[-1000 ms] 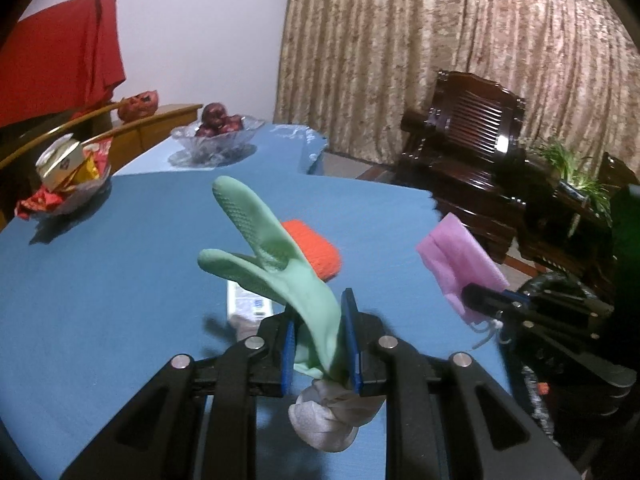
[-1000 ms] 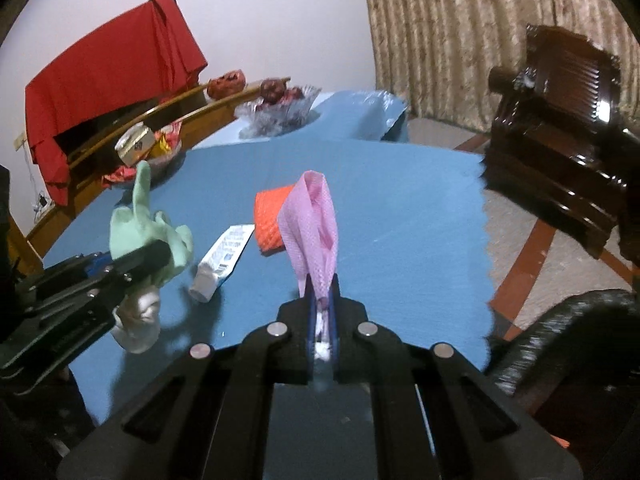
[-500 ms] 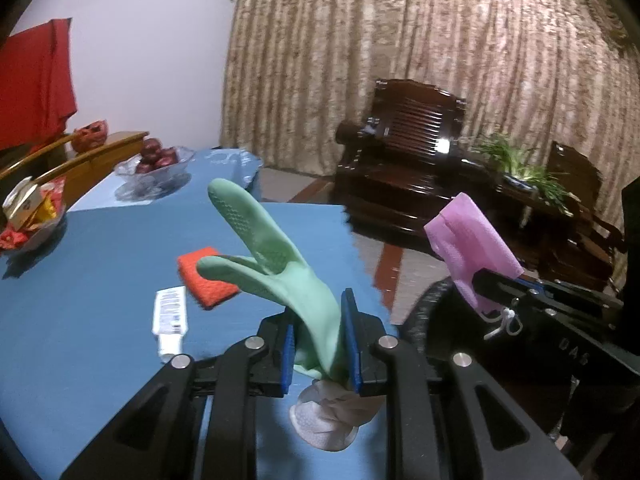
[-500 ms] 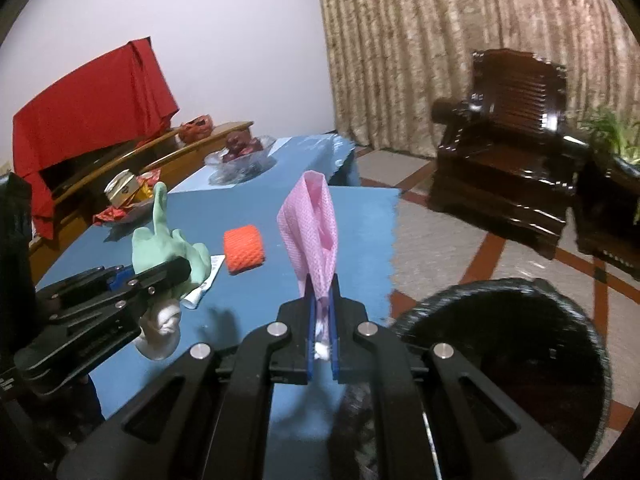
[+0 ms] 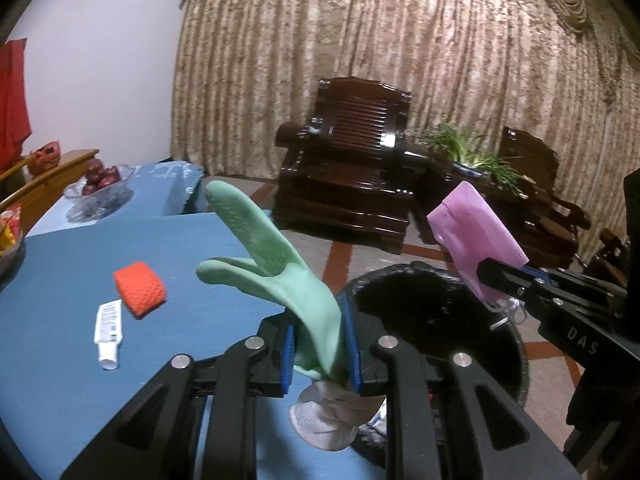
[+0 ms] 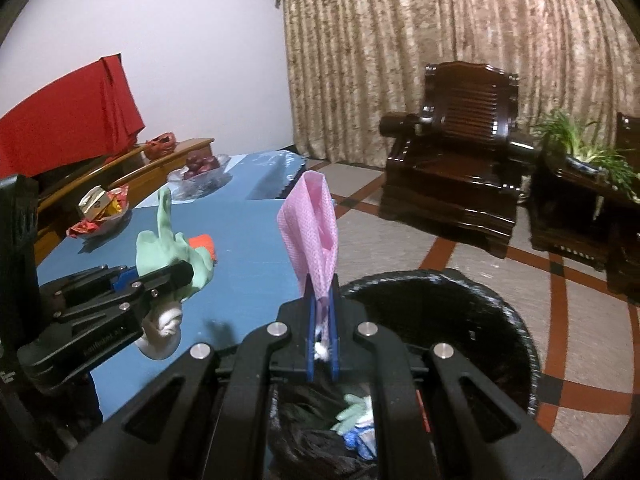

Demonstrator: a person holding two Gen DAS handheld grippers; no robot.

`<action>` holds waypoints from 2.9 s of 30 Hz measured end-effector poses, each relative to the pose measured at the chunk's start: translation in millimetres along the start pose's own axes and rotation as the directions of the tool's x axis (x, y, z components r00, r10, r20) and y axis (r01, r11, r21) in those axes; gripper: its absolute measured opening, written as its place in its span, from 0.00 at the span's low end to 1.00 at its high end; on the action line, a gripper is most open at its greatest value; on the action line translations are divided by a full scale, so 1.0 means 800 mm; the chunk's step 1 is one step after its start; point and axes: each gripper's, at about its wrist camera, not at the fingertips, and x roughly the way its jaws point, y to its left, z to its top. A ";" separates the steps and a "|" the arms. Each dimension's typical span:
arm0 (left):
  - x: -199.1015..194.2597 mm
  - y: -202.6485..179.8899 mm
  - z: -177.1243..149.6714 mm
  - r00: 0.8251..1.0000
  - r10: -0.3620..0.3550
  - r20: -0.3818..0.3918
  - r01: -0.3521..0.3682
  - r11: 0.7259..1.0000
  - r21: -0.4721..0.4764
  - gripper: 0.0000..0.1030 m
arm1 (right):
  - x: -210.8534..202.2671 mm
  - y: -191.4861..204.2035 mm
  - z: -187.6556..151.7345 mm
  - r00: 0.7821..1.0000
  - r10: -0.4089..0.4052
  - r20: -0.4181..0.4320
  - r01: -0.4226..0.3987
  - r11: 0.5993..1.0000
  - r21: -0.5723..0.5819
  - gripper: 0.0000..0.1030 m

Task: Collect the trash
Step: 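Carry the gloves and pink mask over the bin and open both grippers, then move both grippers back over the table and grasp the white tube with the left gripper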

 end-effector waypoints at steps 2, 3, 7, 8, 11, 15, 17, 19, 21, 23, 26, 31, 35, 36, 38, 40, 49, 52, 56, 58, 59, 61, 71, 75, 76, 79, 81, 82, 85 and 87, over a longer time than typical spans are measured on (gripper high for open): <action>0.001 -0.009 0.003 1.000 -0.020 0.000 0.020 1.000 0.009 0.20 | -0.009 -0.012 -0.005 1.000 -0.018 0.002 0.018 1.000 0.008 0.05; 0.003 -0.017 0.004 0.999 -0.033 -0.001 0.033 0.999 0.017 0.20 | -0.012 -0.016 -0.007 1.000 -0.028 0.003 0.028 1.000 0.013 0.05; 0.009 -0.038 0.006 0.998 -0.070 -0.006 0.070 0.997 0.036 0.20 | -0.028 -0.041 -0.017 0.997 -0.072 0.004 0.072 0.997 0.036 0.05; 0.011 -0.045 0.007 0.997 -0.081 -0.009 0.081 0.996 0.042 0.20 | -0.032 -0.046 -0.019 0.997 -0.082 0.004 0.082 0.996 0.042 0.05; 0.019 -0.059 0.009 0.994 -0.107 -0.020 0.108 0.993 0.056 0.20 | -0.040 -0.060 -0.026 0.994 -0.108 0.004 0.107 0.993 0.056 0.05; 0.031 -0.082 0.010 0.990 -0.140 -0.034 0.143 0.987 0.073 0.20 | -0.047 -0.079 -0.035 0.990 -0.138 -0.004 0.138 0.988 0.073 0.05; 0.037 -0.091 0.010 0.987 -0.155 -0.043 0.158 0.984 0.080 0.20 | -0.049 -0.090 -0.039 0.988 -0.153 -0.010 0.153 0.985 0.082 0.05; 0.045 -0.102 0.008 0.983 -0.173 -0.055 0.177 0.980 0.088 0.20 | -0.049 -0.097 -0.042 0.987 -0.162 -0.015 0.163 0.983 0.088 0.05; 0.054 -0.113 0.007 0.980 -0.185 -0.067 0.191 0.977 0.098 0.20 | -0.046 -0.106 -0.047 0.985 -0.171 -0.025 0.173 0.980 0.096 0.05; 0.062 -0.123 0.007 0.978 -0.194 -0.076 0.201 0.973 0.110 0.20 | -0.041 -0.116 -0.052 0.983 -0.179 -0.040 0.182 0.978 0.105 0.05; 0.073 -0.128 0.004 0.975 -0.203 -0.090 0.212 0.971 0.113 0.21 | -0.031 -0.127 -0.061 0.981 -0.184 -0.059 0.190 0.975 0.118 0.09; 0.088 -0.129 0.002 0.971 -0.206 -0.124 0.218 0.971 0.100 0.44 | -0.007 -0.137 -0.069 0.976 -0.197 -0.097 0.208 0.971 0.119 0.35; 0.092 -0.119 -0.001 0.975 -0.186 -0.123 0.197 0.977 0.085 0.57 | 0.002 -0.138 -0.080 0.968 -0.226 -0.111 0.239 0.964 0.120 0.76; 0.090 -0.115 -0.002 0.977 -0.179 -0.114 0.189 0.979 0.083 0.64 | 0.003 -0.138 -0.082 0.966 -0.236 -0.111 0.248 0.961 0.120 0.83; 0.084 -0.103 0.000 0.982 -0.164 -0.092 0.171 0.982 0.075 0.70 | 0.003 -0.133 -0.085 0.964 -0.244 -0.103 0.255 0.960 0.118 0.89; 0.080 -0.090 0.001 0.986 -0.148 -0.078 0.153 0.986 0.065 0.77 | 0.004 -0.129 -0.088 0.967 -0.229 -0.110 0.242 0.963 0.121 0.93; 0.052 -0.030 0.004 0.998 -0.052 -0.040 0.053 0.998 0.019 0.82 | 0.004 -0.098 -0.073 0.979 -0.184 -0.085 0.193 0.975 0.107 0.93; 0.037 -0.003 0.000 1.000 -0.002 -0.028 0.003 1.000 0.006 0.84 | 0.009 -0.079 -0.063 0.985 -0.158 -0.069 0.164 0.982 0.092 0.93; 0.017 0.033 -0.008 0.998 0.069 -0.014 -0.069 0.998 -0.006 0.87 | 0.021 -0.047 -0.049 0.991 -0.121 -0.050 0.124 0.990 0.073 0.94; 0.008 0.054 -0.013 0.995 0.104 -0.014 -0.104 0.995 -0.013 0.88 | 0.031 -0.031 -0.042 0.994 -0.100 -0.046 0.103 0.993 0.061 0.94; 0.002 0.066 -0.016 0.992 0.125 -0.015 -0.125 0.992 -0.020 0.88 | 0.035 -0.024 -0.039 0.995 -0.091 -0.045 0.094 0.994 0.057 0.94; -0.005 0.087 -0.022 0.987 0.158 -0.016 -0.158 0.987 -0.033 0.88 | 0.047 -0.007 -0.034 0.997 -0.070 -0.046 0.071 0.997 0.040 0.94; -0.026 0.195 -0.055 0.941 0.332 -0.059 -0.336 0.937 -0.092 0.88 | 0.115 0.067 -0.018 0.997 0.011 -0.076 -0.011 1.000 0.000 0.94; -0.025 0.232 -0.067 0.924 0.373 -0.079 -0.380 0.919 -0.107 0.88 | 0.149 0.097 -0.010 0.995 0.051 -0.088 -0.052 0.999 -0.015 0.94; -0.022 0.240 -0.069 0.919 0.384 -0.086 -0.392 0.913 -0.109 0.88 | 0.157 0.103 -0.008 0.994 0.061 -0.089 -0.062 0.998 -0.016 0.94; -0.014 0.258 -0.076 0.910 0.401 -0.102 -0.411 0.903 -0.121 0.88 | 0.183 0.124 -0.001 0.992 0.086 -0.095 -0.088 0.996 -0.021 0.94; -0.005 0.270 -0.080 0.905 0.408 -0.120 -0.422 0.897 -0.129 0.88 | 0.202 0.138 0.004 0.990 0.098 -0.102 -0.101 0.994 -0.029 0.94; 0.000 0.276 -0.082 0.904 0.408 -0.127 -0.424 0.896 -0.136 0.88 | 0.210 0.143 0.005 0.989 0.102 -0.105 -0.106 0.994 -0.032 0.94; 0.014 0.286 -0.087 0.901 0.411 -0.142 -0.429 0.892 -0.140 0.87 | 0.235 0.157 0.006 0.987 0.112 -0.117 -0.117 0.992 -0.038 0.94; 0.029 0.292 -0.091 0.899 0.408 -0.160 -0.430 0.892 -0.137 0.87 | 0.249 0.161 0.005 0.985 0.115 -0.127 -0.121 0.992 -0.034 0.94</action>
